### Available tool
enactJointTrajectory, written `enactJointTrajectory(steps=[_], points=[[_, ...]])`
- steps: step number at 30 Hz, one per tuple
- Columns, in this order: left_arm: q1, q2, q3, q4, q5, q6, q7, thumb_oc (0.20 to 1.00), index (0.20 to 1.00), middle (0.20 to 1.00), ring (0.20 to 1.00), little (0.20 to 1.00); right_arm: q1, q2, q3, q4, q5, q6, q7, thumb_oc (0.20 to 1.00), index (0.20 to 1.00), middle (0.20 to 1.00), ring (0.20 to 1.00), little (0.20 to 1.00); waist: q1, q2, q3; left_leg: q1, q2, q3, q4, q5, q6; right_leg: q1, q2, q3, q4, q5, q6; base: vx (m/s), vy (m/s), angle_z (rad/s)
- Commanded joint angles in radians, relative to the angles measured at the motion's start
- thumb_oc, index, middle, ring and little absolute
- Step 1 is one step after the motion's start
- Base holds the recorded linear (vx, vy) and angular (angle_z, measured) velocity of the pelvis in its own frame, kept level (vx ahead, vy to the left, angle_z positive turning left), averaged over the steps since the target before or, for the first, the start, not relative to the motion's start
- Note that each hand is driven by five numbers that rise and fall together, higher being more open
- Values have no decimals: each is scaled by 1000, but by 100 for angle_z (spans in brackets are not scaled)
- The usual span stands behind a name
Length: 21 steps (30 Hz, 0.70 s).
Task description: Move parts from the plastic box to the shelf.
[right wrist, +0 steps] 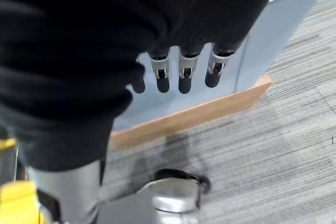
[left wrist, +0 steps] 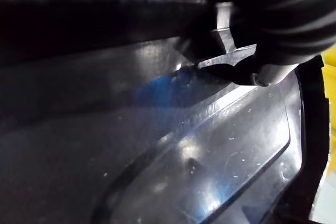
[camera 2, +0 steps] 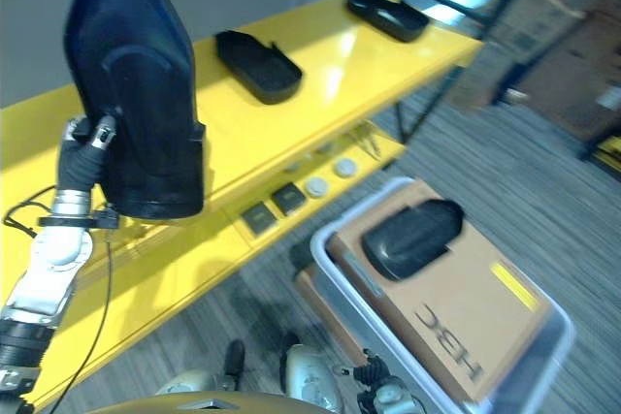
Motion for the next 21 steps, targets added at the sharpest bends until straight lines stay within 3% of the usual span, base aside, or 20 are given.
enactJointTrajectory(steps=[1, 5, 6, 7, 10, 16, 19, 21], points=[[7, -53, 99, -101, -50, -80, 20, 200, 200, 200, 200, 200, 9, -20, -45, 30, 120, -14, -29, 1000, 1000, 1000, 1000, 1000, 14, 31, -33, -95, 134, 18, -9, 16, -115, 188, -70, -143, -210, 116, 41, -104, -252, 90], [57, -66, 127, -106, -51, -71, 16, 200, 200, 200, 200, 200, 26, -22, -76, 44, 133, -17, -23, 1000, 1000, 1000, 1000, 1000, 10, 37, -26, -103, 155, 77, -1, 20, -127, 233, -89, -220, -258, 121, 46, -37, -122, 44], [86, -75, 146, -102, -62, -63, 10, 200, 200, 200, 200, 200, 25, -34, -85, 71, 112, -8, -30, 1000, 1000, 1000, 1000, 1000, -3, 38, -20, -105, 199, 229, 27, 27, -129, 254, -105, -278, -266, 130, 46, -86, -33, 110], [94, -76, 154, -104, -63, -62, 8, 200, 200, 200, 200, 200, 22, -36, -93, 86, 114, -3, -35, 1000, 1000, 1000, 1000, 1000, -3, 37, -18, -97, 217, 261, 59, 14, -135, 257, -117, -302, -269, 134, 46, -108, -40, 99], [121, -72, 186, -102, -60, -66, 10, 200, 200, 200, 200, 200, 36, -27, -100, 107, 110, 7, -26, 1000, 1000, 1000, 1000, 1000, 5, 27, -29, -64, 232, 255, 108, -34, -145, 277, -136, -328, -286, 143, 48, -10, 3, 67], [109, -40, 193, -116, -41, -48, 32, 200, 200, 200, 200, 200, 57, -29, -96, 130, 84, 26, -28, 1000, 1000, 1000, 1000, 1000, 9, 33, -60, -31, 244, 226, 103, -60, -147, 314, -165, -386, -266, 118, 56, 76, 81, 11], [74, -24, 157, -103, -31, -22, 22, 200, 200, 200, 200, 200, 45, -26, -139, 112, 128, 23, -44, 1000, 1000, 1000, 1000, 1000, 4, 36, -73, -18, 212, 211, 72, -63, -135, 337, -197, -429, -256, 126, 72, 122, 199, 55], [54, -14, 133, -75, -16, 4, 15, 200, 200, 200, 200, 200, 28, -12, -137, 81, 149, 18, -48, 1000, 1000, 1000, 1000, 1000, -8, 39, -87, 2, 194, 223, 50, -73, -125, 344, -212, -422, -261, 134, 85, 127, 180, 41]])
